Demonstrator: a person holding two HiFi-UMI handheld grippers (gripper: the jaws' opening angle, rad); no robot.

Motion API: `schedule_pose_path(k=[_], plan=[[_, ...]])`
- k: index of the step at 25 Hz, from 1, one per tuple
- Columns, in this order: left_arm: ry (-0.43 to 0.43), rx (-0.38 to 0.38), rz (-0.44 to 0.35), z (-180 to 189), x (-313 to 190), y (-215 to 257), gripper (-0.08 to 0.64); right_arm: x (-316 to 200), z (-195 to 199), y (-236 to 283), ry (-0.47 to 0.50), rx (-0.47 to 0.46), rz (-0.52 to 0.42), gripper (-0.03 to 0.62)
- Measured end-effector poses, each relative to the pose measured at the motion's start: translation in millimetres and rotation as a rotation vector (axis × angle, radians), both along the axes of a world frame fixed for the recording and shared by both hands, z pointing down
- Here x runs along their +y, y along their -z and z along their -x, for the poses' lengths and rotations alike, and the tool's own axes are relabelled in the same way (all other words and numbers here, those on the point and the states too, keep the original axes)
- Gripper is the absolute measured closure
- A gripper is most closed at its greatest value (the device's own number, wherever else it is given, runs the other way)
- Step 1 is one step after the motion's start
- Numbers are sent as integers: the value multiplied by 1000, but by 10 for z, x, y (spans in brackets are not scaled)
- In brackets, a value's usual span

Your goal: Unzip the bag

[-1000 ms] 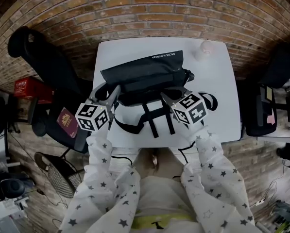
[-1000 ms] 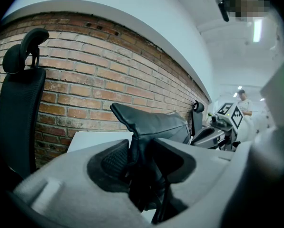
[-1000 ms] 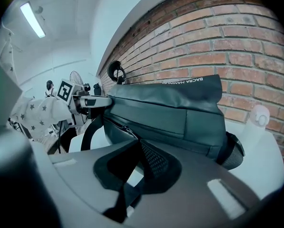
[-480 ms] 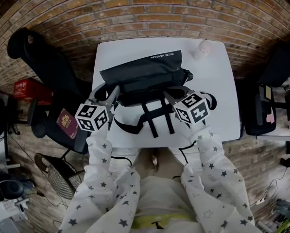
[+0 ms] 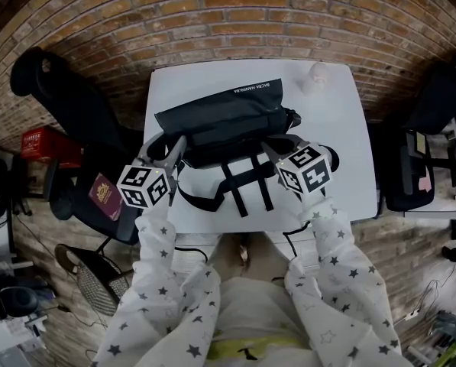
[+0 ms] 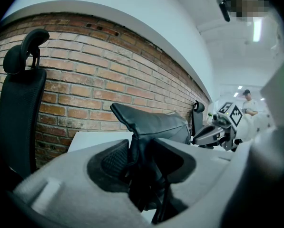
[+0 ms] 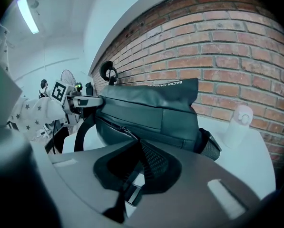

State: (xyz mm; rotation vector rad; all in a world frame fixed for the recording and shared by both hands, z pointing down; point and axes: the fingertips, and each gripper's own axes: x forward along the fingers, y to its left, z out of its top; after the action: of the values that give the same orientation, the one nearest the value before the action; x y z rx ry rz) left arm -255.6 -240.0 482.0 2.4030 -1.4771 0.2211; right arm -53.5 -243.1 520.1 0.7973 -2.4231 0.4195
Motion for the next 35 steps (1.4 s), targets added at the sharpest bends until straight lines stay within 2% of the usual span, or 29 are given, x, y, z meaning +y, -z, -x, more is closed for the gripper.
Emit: schedule_pose_path(k=[16,22,35], plan=[[14,1,-2,30,-7,1,399,-53,-118,24,-32,14,-8,578],[21,2,-4,46,-9,-10,399,-127,-353,13,-92,31,-12,578],[36,-1,-10,69,2,-13,399,-187,-573,30,-143,49,-23,577]])
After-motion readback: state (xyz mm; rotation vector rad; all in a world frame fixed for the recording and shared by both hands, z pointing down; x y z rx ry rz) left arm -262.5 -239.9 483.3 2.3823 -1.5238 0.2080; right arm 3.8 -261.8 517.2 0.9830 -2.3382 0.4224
